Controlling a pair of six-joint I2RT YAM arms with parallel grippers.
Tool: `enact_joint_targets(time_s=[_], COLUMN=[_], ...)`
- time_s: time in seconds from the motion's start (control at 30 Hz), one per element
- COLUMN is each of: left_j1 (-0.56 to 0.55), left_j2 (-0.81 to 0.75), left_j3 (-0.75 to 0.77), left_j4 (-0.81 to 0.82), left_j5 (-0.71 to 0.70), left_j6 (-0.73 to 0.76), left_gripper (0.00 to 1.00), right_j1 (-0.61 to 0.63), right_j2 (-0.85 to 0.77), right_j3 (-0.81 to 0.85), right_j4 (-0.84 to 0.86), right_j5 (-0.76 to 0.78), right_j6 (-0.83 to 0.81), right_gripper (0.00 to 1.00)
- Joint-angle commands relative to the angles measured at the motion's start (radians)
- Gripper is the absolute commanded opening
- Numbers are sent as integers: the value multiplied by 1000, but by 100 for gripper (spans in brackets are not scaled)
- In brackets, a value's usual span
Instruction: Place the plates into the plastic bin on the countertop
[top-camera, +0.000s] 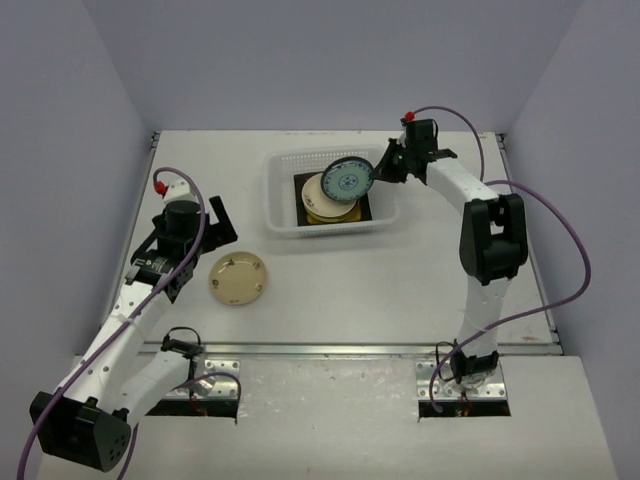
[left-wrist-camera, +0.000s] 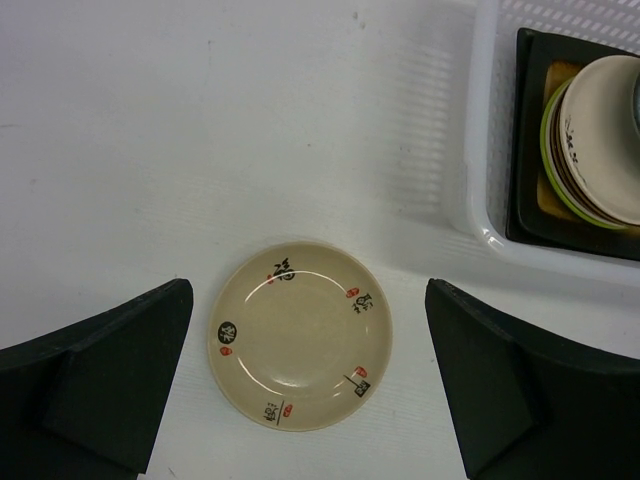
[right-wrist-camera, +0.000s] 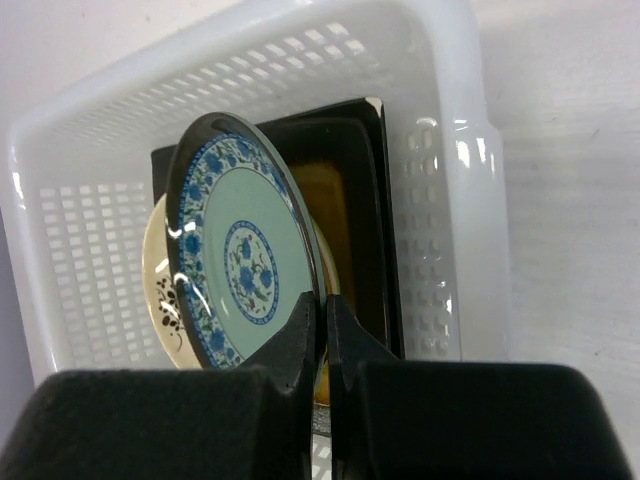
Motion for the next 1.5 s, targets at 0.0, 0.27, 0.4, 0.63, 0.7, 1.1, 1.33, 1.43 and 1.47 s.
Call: enact_joint_targets(time_s=[0.0, 0.27, 0.4, 0.63, 0.7, 1.1, 1.33, 1.43, 1.47], left_j1=[4, 4, 4, 12, 26, 65, 65, 65, 65], left_j2=[-11, 1, 8, 0, -4, -153, -164, -158, -158], left_j3=[4, 7, 7, 16, 22, 41, 30, 32, 32], left_j4=[33, 26, 24, 3, -11, -57, -32, -31, -29], left_j5=[12, -6, -5, -67, -108, -281, -221, -197, -191], left_j6=[5, -3, -3, -24, -44, -109, -73, -68, -66], left_gripper=[100, 100, 100, 100, 100, 100, 100, 100, 100], right_j1=[12, 19, 23, 104, 186, 687, 789, 805, 806], right_j2=[24, -24, -74, -304, -391, -410, -105, -22, 4], right_j3=[123, 70, 61, -62, -150, -678, -605, -576, -571], right_j4=[16, 18, -22, -76, -45, 687, 723, 701, 711], right_j5=[-138, -178, -203, -130, -56, 15, 371, 445, 449], right_j6=[-19, -93, -154, -226, -236, 155, 493, 564, 585], right_gripper=[0, 39, 62, 99, 99, 96, 85, 80, 76])
